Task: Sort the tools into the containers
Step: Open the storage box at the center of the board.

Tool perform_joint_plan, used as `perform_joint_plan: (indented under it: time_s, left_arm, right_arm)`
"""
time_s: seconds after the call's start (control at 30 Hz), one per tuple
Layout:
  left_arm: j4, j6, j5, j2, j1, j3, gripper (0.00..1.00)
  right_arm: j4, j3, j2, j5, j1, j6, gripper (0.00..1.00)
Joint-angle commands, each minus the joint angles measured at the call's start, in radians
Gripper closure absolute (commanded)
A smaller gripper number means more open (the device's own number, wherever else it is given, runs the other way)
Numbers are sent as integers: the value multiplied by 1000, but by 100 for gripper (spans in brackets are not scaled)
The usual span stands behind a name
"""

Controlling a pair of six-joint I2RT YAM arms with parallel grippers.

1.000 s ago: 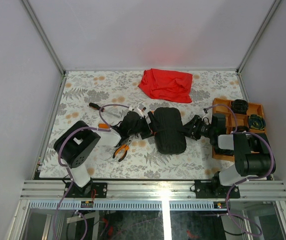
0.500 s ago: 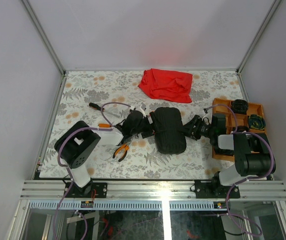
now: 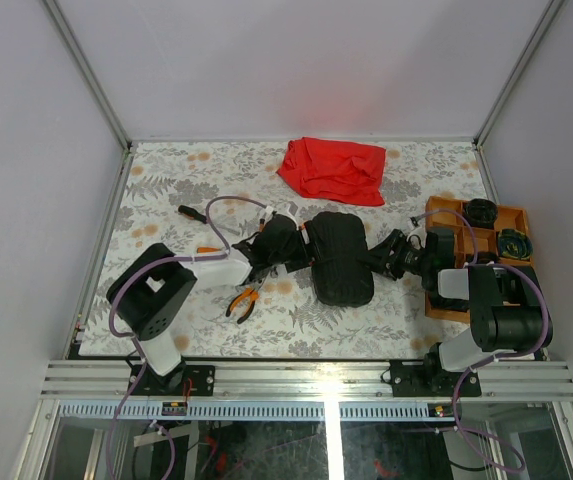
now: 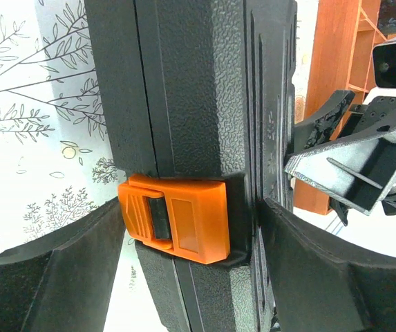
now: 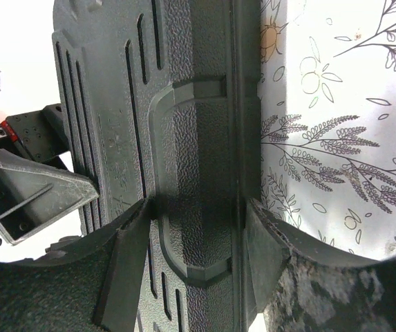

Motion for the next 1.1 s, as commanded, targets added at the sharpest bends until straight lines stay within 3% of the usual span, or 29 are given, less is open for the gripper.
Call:
perform_joint_plan:
  time_s: [0.0, 0.17, 0.47, 0.83, 0.97, 1.07]
  left_arm:
    - [-142, 100, -99, -22, -15, 52, 37]
    - [-268, 139, -164, -5, -31, 122, 43]
    - [-381, 167, -258, 11, -60, 187, 42]
    - [-371, 156, -256, -2, -60, 160, 33]
    - [-329, 145, -230, -10, -60, 137, 35]
    - [-297, 138, -209, -19, -57, 117, 39]
  right_arm:
    - [-131, -26, 39, 166, 1, -71, 65]
    - [-157, -14, 37, 180, 0, -89, 65]
    - [-193, -1, 30, 207, 1, -107, 65]
    - [-198, 1, 27, 219, 1, -108, 65]
    - [-199, 1, 22, 216, 1, -108, 64]
    - [-180, -5, 2, 202, 1, -108, 58]
